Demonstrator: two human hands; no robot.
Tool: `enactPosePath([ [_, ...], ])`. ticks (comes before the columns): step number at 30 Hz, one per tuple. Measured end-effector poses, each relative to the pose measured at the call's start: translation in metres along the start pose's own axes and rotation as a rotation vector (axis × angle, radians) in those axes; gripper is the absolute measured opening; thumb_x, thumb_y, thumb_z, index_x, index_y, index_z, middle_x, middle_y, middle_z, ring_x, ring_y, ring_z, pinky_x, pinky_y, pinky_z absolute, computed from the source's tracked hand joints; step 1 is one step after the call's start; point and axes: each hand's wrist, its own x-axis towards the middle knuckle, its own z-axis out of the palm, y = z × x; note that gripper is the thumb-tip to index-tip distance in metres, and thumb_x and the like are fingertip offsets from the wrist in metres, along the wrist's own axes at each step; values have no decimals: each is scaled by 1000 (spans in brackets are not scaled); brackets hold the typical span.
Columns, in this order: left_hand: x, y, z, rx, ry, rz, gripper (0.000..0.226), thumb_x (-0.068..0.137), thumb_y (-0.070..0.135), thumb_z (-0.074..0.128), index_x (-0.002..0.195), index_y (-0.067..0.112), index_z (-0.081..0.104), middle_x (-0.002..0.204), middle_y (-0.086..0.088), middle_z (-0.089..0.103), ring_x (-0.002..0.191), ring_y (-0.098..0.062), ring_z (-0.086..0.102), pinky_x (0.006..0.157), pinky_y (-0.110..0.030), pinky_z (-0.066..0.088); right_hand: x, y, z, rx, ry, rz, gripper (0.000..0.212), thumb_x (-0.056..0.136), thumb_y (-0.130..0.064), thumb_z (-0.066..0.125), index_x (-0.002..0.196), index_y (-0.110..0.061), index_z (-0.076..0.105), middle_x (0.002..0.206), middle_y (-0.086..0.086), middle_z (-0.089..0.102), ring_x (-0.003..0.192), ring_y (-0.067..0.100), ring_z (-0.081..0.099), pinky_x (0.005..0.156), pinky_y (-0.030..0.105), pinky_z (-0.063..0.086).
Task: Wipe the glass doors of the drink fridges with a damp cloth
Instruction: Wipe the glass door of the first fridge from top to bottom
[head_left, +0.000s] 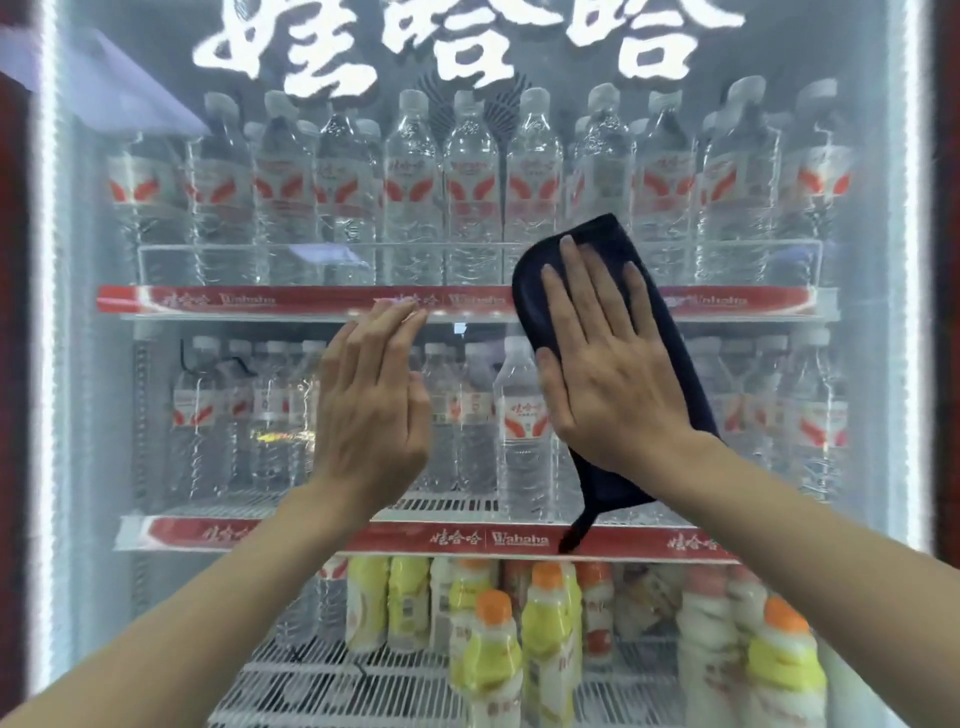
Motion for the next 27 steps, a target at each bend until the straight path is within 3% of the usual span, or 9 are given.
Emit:
enactPosePath([
  [4, -5, -15, -10, 59, -11, 20, 54, 92, 15, 39, 143, 1, 49, 149, -12, 49, 144, -26, 38, 124, -47, 21, -41, -17, 6, -33, -181, -418, 68, 109, -39, 31, 164, -4, 11, 172, 16, 4, 160, 31, 2, 129, 54, 10],
  [7, -9, -25, -8, 86, -34, 47, 55, 94, 15, 37, 147, 2, 47, 153, -11, 46, 147, -25, 35, 124, -50, 20, 1, 13, -1, -56, -224, -635, 64, 110, -40, 25, 165, -11, 9, 173, 8, 2, 161, 24, 0, 131, 47, 6],
  [13, -14, -28, -2, 82, -34, 52, 56, 94, 14, 41, 148, 1, 44, 156, -10, 42, 151, -22, 30, 123, -55, 23, 57, 19, 0, -28, -107, -389, 61, 108, -40, 25, 165, -21, 16, 173, 4, 8, 161, 23, 5, 130, 51, 3],
  [17, -15, -28, -4, 82, -31, 53, 55, 94, 13, 39, 148, 1, 44, 156, -11, 42, 151, -22, 30, 122, -56, 23, 20, -19, 8, 33, -79, -199, 66, 108, -39, 28, 165, -10, 11, 173, 11, 4, 161, 27, 1, 129, 53, 5],
  [22, -14, -30, -11, -14, 1, 29, 53, 94, 10, 39, 145, 2, 46, 153, -11, 45, 147, -25, 37, 119, -56, 29, -16, -40, 11, 5, -169, -392, 67, 110, -40, 28, 165, -7, 8, 173, 12, 1, 160, 28, -2, 129, 53, 8],
  [25, -15, -42, -21, -28, 38, 17, 51, 92, 9, 41, 141, 1, 51, 149, -11, 49, 144, -25, 39, 118, -54, 30, 3, -22, 7, -32, -203, -537, 66, 110, -42, 28, 165, -11, 9, 173, 7, 3, 161, 24, 0, 130, 50, 9],
  [27, -17, -57, -28, -6, 35, 20, 51, 92, 10, 40, 140, 0, 53, 148, -12, 50, 143, -25, 39, 119, -53, 28, 35, -11, 4, -48, -175, -515, 65, 109, -43, 27, 165, -13, 12, 173, 6, 4, 161, 22, 2, 130, 49, 8],
])
